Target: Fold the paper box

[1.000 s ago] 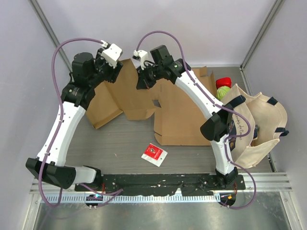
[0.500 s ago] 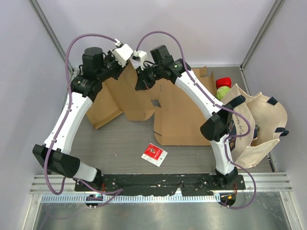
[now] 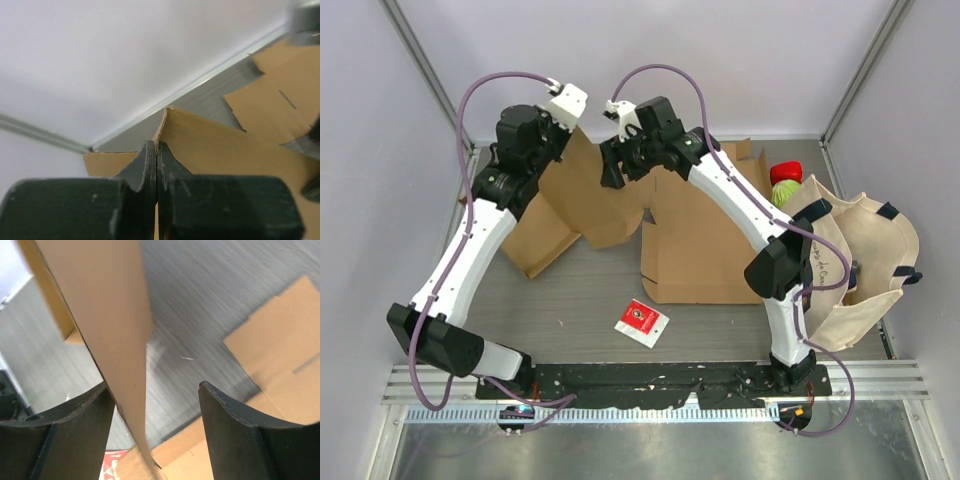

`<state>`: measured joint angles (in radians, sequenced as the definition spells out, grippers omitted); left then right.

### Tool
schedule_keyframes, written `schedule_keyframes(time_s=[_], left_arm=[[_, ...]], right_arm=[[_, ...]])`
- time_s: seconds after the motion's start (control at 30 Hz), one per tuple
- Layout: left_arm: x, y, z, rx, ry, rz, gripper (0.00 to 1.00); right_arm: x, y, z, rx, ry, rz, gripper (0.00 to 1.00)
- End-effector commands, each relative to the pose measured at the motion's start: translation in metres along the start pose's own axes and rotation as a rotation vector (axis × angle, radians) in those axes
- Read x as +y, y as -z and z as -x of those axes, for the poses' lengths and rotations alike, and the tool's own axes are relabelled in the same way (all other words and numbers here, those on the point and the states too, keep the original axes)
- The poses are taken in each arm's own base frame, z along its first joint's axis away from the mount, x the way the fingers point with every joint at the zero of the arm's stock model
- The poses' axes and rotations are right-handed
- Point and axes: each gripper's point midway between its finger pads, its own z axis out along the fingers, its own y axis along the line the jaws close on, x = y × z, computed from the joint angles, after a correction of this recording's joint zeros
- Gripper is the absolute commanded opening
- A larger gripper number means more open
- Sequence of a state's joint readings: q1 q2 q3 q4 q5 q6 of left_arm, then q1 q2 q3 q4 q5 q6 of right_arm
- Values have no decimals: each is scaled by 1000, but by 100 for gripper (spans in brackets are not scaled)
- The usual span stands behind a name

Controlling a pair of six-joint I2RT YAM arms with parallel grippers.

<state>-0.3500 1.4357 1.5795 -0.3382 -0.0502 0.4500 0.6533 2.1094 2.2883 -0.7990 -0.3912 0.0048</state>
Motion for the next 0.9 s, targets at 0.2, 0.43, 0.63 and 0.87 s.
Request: schedule_keyframes(time_s=[0.2, 0.43, 0.63, 0.87], left_arm=[[96, 78, -8, 68, 466, 577, 0], [108, 92, -49, 118, 751, 639, 0], [99, 99, -104, 160, 776, 649, 0], [94, 107, -131, 141, 824, 637, 0]], right_arm=[[-64, 86, 45, -257, -189, -391, 77], [-38, 100, 28, -291, -228, -297, 78], [20, 88, -61, -148, -42, -388, 78], [123, 47, -209, 93, 142, -171, 78]])
